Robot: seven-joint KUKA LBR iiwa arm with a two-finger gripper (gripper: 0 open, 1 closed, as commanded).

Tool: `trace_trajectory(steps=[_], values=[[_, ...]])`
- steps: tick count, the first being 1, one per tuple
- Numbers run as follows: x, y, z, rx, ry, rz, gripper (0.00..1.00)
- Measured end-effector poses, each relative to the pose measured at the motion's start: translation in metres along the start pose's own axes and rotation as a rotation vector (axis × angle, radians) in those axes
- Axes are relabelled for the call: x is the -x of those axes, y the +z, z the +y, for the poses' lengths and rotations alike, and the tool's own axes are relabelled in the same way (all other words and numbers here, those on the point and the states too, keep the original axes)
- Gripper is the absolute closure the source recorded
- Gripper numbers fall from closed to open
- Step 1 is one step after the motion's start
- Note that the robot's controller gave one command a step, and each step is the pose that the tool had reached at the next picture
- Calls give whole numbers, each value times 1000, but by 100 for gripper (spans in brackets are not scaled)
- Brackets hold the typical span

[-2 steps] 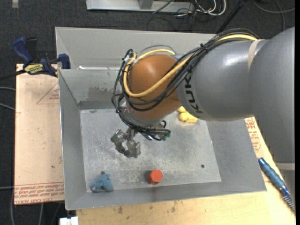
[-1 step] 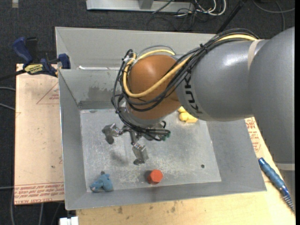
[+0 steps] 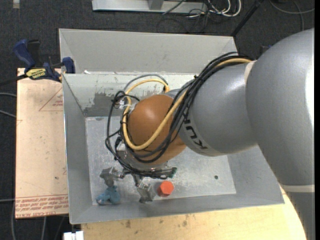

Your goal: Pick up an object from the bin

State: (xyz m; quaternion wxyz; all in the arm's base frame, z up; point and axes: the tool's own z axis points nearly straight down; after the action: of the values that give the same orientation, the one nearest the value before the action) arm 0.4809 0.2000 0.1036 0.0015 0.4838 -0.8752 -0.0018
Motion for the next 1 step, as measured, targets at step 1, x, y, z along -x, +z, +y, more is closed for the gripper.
trace_trajectory(steps=[1], values=[[54, -12, 12, -6, -436, -6, 0]])
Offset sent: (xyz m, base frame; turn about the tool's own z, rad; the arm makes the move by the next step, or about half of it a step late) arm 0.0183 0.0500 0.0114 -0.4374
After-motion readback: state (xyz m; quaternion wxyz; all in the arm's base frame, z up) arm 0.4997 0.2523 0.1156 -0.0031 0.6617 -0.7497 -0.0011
